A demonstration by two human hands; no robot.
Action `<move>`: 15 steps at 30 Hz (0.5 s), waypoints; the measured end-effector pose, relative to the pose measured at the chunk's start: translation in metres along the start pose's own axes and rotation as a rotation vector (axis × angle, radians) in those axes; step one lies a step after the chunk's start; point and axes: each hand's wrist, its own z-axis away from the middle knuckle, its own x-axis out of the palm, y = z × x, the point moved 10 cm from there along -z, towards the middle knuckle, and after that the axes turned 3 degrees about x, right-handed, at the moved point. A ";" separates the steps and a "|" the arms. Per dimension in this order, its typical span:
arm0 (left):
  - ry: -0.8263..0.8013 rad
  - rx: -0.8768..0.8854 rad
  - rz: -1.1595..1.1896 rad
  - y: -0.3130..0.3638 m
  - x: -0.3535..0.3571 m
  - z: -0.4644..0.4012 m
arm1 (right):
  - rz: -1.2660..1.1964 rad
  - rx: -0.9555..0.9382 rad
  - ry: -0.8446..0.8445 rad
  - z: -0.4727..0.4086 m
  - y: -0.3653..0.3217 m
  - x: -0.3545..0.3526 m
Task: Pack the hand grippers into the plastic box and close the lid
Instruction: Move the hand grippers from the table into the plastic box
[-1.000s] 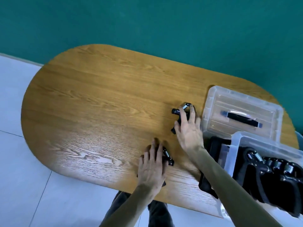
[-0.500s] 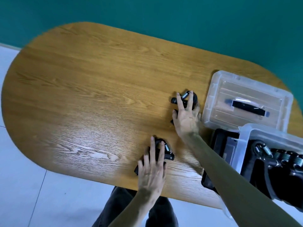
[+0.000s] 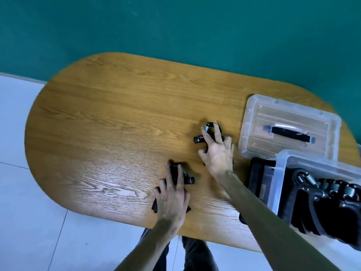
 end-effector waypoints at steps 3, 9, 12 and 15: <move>0.114 -0.053 0.030 -0.014 -0.036 0.000 | -0.002 -0.087 0.058 0.017 -0.023 -0.025; 0.213 -0.138 0.053 -0.018 -0.114 0.007 | 0.047 -0.197 0.196 0.044 -0.057 -0.089; 0.265 -0.166 0.005 -0.008 -0.151 0.019 | 0.072 -0.249 0.237 0.062 -0.066 -0.117; 0.302 -0.209 0.005 0.004 -0.174 0.028 | 0.092 -0.295 0.261 0.082 -0.068 -0.143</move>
